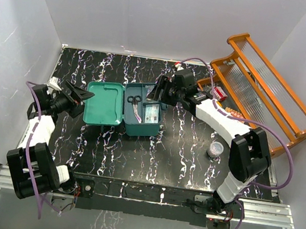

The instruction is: Organize the medicine kit

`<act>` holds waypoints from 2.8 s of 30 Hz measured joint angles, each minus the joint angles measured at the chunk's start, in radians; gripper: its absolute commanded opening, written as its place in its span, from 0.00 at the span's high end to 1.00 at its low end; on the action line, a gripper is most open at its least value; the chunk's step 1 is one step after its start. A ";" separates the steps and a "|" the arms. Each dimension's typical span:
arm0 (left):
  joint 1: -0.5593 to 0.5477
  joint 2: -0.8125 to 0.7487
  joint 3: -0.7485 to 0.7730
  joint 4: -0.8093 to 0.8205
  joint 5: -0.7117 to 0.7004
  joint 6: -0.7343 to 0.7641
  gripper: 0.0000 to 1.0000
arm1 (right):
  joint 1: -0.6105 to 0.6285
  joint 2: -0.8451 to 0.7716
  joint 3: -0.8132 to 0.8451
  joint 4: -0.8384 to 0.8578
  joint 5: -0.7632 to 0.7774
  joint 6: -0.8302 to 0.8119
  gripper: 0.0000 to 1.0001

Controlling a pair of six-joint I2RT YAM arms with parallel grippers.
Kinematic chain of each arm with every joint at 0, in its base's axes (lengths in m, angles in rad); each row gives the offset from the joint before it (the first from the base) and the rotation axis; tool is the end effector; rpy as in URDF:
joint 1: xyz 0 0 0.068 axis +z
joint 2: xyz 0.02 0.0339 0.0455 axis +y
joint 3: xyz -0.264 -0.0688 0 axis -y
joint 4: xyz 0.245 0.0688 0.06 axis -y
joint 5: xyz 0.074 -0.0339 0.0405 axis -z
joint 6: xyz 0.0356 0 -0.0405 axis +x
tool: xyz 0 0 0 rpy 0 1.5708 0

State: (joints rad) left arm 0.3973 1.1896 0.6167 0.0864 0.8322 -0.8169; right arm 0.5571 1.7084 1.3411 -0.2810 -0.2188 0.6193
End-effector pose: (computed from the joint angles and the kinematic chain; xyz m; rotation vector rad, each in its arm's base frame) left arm 0.2378 0.0712 0.2304 -0.7009 1.9384 -1.1108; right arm 0.3296 0.2144 0.2774 -0.0551 2.3496 0.8616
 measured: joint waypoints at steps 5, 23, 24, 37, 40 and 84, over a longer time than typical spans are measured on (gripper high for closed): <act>0.000 0.000 0.067 -0.022 0.048 0.005 0.04 | 0.000 0.002 -0.011 0.016 -0.016 0.010 0.37; -0.068 0.032 0.274 -0.186 0.143 -0.012 0.06 | -0.031 -0.110 -0.109 0.052 0.157 0.090 0.37; -0.087 0.038 0.289 -0.204 0.141 -0.005 0.06 | -0.038 -0.120 -0.119 0.053 0.169 0.097 0.37; -0.251 0.051 0.399 -0.245 0.143 0.009 0.05 | -0.087 -0.181 -0.203 0.062 0.228 0.139 0.37; -0.308 0.060 0.404 -0.210 0.143 -0.014 0.05 | -0.093 -0.187 -0.210 0.066 0.227 0.140 0.37; -0.517 0.350 0.460 -0.319 -0.207 0.112 0.32 | -0.089 -0.067 -0.164 0.137 -0.188 0.011 0.86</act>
State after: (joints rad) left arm -0.1192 1.5394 1.0771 -0.2325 0.6250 -0.7048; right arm 0.4686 1.6413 1.1770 -0.1436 -0.4068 0.6300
